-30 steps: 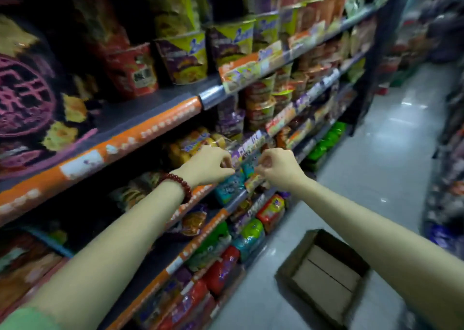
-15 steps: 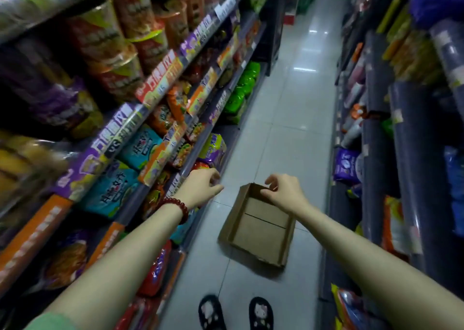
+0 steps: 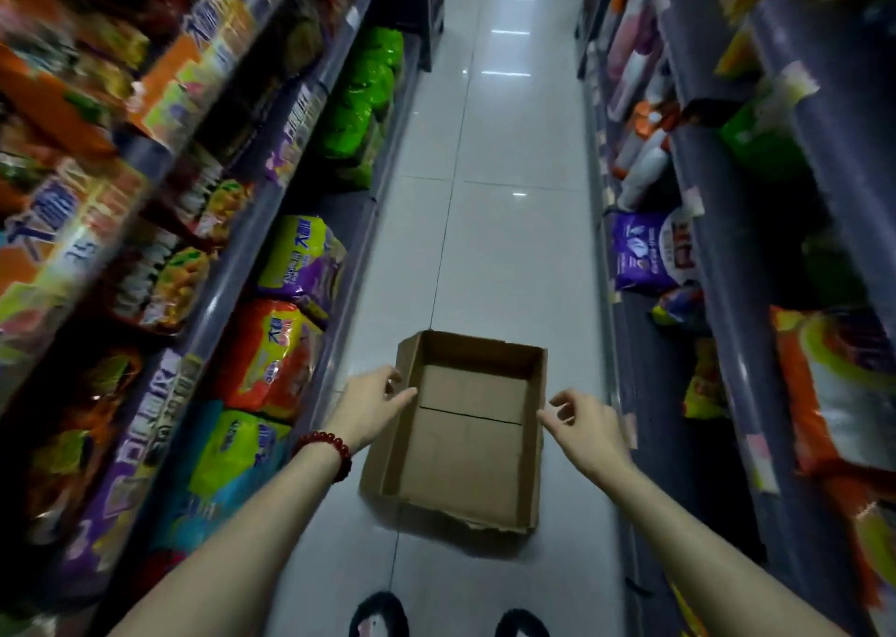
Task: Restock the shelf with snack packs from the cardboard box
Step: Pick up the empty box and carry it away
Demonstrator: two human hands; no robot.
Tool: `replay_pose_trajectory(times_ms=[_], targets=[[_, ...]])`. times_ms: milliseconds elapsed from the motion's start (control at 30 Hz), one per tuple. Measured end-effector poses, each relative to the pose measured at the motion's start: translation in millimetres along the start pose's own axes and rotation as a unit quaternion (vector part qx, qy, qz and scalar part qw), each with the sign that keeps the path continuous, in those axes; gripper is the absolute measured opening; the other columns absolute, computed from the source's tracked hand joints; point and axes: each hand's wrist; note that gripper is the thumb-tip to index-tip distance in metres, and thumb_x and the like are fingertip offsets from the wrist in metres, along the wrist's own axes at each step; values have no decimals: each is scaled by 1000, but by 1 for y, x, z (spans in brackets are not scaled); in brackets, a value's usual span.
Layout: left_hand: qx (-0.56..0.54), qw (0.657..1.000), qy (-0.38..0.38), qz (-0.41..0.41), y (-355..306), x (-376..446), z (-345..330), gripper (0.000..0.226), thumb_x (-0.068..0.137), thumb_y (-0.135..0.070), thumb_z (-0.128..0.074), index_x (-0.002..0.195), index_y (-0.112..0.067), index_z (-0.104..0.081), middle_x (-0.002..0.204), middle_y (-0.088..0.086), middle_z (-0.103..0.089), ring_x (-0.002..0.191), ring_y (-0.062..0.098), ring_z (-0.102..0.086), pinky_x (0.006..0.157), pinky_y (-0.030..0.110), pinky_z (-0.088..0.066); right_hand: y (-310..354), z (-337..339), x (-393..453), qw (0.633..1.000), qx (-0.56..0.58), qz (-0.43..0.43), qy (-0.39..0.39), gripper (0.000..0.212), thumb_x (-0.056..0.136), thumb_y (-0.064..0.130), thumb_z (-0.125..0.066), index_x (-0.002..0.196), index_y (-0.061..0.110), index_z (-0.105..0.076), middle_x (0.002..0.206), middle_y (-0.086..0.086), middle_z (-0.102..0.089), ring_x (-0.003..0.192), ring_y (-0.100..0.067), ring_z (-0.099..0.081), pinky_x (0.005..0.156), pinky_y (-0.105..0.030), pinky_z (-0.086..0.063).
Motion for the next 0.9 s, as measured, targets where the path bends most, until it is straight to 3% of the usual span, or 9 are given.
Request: replay_pose_trajectory(times_ms=[67,167,300,400,567,667,733,800,900], targets=[[-7,1000,2,1,26,31,-35,40,93,-37,-56,121,-9,-58,112,9,-66,102,21,-62,85,28,-48,-26,-37,29,1000,20,-5,-6,30,90,30,-62,112,10,-62,97,-2,-64,82,-10,-53,62,-15,-36],[-9,1000,-2,-3,67,78,-87,40,92,-39,-56,120,-10,-59,112,7,-67,101,20,-62,84,26,-49,-64,-92,72,1000,12,-17,-17,29,89,29,-63,110,9,-63,100,-6,-66,82,-11,-54,60,-14,-36],[-15,1000,-16,2,122,137,-155,41,92,-41,-56,121,-13,-58,117,7,-63,103,17,-59,81,22,-45,-115,-167,125,999,2,-35,-35,41,88,32,-64,122,11,-56,117,-9,-62,100,-18,-57,81,-25,-47],[-32,998,-47,4,157,173,-199,48,92,-42,-56,132,-15,-50,133,9,-50,120,22,-49,96,29,-42,-148,-211,159,997,20,-51,-62,61,88,33,-64,140,15,-37,137,-11,-46,124,-25,-46,98,-34,-42],[-92,994,-58,27,197,208,-242,77,88,-48,-59,150,-19,-24,155,10,-24,143,27,-22,115,46,-27,-180,-253,196,990,70,-46,-112,83,86,28,-67,150,22,-15,148,-12,-35,133,-30,-38,104,-42,-39],[-155,985,-34,65,214,220,-258,80,86,-47,-62,151,-24,-20,156,8,-25,142,29,-28,113,51,-31,-189,-270,202,986,93,-52,-127,92,86,21,-68,151,31,-3,145,-15,-41,125,-35,-48,99,-44,-44],[-218,972,-26,86,217,222,-267,71,89,-41,-60,149,-28,-24,150,2,-37,135,28,-40,109,48,-37,-192,-276,203,983,98,-74,-137,93,89,16,-63,150,35,4,132,-22,-53,97,-34,-62,86,-45,-52],[-263,961,-19,86,214,222,-270,53,96,-32,-51,146,-27,-35,141,-2,-49,128,24,-48,108,44,-40,-193,-278,205,982,96,-96,-132,86,93,9,-56,151,33,2,115,-25,-60,70,-22,-54,71,-39,-51],[-300,952,-1,65,198,217,-265,40,101,-28,-40,140,-22,-44,137,-2,-54,128,21,-48,109,42,-39,-191,-272,205,980,100,-100,-139,81,94,2,-50,152,30,-2,111,-23,-61,66,-16,-49,65,-35,-48]])
Point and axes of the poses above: each hand's wrist, its own x-axis towards the middle knuckle, its own z-axis out of the back of the hand, y = z × x
